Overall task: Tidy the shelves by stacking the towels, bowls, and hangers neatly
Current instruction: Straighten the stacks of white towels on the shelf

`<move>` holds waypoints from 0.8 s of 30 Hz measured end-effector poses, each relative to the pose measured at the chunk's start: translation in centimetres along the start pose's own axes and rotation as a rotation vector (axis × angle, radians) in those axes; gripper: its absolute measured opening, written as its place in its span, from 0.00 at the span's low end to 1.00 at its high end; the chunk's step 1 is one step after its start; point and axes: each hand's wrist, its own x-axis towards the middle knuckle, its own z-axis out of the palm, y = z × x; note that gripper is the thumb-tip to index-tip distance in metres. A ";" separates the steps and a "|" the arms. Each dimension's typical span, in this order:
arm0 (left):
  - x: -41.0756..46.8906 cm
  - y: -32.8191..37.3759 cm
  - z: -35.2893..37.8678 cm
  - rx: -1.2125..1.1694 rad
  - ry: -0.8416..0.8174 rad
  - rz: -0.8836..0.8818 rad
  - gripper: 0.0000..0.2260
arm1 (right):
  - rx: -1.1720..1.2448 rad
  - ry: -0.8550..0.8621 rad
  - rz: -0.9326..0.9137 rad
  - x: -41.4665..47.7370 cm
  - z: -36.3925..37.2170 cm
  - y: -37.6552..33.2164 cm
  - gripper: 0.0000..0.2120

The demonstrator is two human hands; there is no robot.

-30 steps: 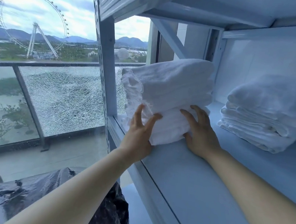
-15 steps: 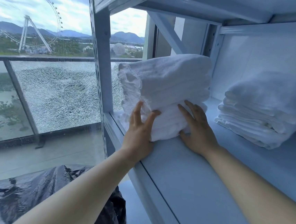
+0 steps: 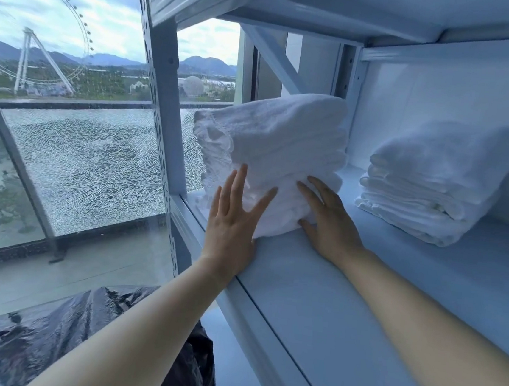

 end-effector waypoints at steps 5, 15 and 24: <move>0.0 0.1 -0.4 0.048 0.002 0.022 0.40 | 0.048 -0.043 -0.013 0.1 -0.9 0.1 0.32; 2.0 5.6 0.0 0.070 0.016 0.395 0.29 | -0.121 0.123 0.084 -2.4 -9.6 4.8 0.26; 3.4 12.5 4.1 -0.305 -0.248 0.131 0.22 | -0.218 0.089 0.230 -7.6 -10.4 6.9 0.27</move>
